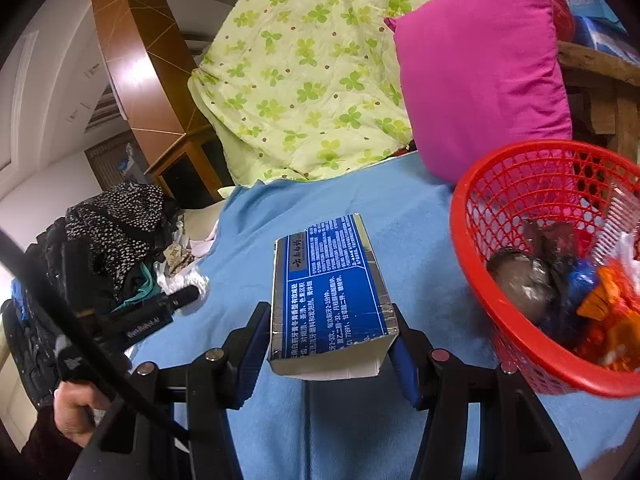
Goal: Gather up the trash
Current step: 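Carry the medicine box and white tissue toward the red basket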
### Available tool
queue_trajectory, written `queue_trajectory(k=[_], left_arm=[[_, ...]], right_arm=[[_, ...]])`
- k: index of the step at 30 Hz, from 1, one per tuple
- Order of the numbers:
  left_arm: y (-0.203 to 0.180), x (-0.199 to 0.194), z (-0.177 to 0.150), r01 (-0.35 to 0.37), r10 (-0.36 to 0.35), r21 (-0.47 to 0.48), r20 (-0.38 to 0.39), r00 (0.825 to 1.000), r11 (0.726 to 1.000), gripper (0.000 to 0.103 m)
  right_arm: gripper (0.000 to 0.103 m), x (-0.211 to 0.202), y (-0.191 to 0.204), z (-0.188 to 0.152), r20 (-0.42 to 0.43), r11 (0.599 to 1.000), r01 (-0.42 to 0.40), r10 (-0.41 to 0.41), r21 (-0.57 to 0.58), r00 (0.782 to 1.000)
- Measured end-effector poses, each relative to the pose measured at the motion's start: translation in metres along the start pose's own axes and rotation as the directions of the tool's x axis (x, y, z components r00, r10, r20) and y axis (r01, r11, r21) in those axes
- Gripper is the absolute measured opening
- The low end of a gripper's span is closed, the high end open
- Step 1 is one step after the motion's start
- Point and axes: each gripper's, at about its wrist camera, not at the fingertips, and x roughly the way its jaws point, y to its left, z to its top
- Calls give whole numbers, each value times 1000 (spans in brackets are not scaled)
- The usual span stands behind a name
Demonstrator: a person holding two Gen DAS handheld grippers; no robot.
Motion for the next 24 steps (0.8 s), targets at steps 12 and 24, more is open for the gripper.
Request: queue_trajectory(k=[12, 24], left_arm=[[-30, -69, 19, 3, -12, 79, 109, 994, 997, 40], [-44, -94, 23, 0, -16, 112, 142, 990, 994, 40]], right_arm=[[59, -54, 26, 6, 91, 997, 1, 7, -80, 996], [59, -81, 33, 9, 150, 995, -8, 22, -98, 988]])
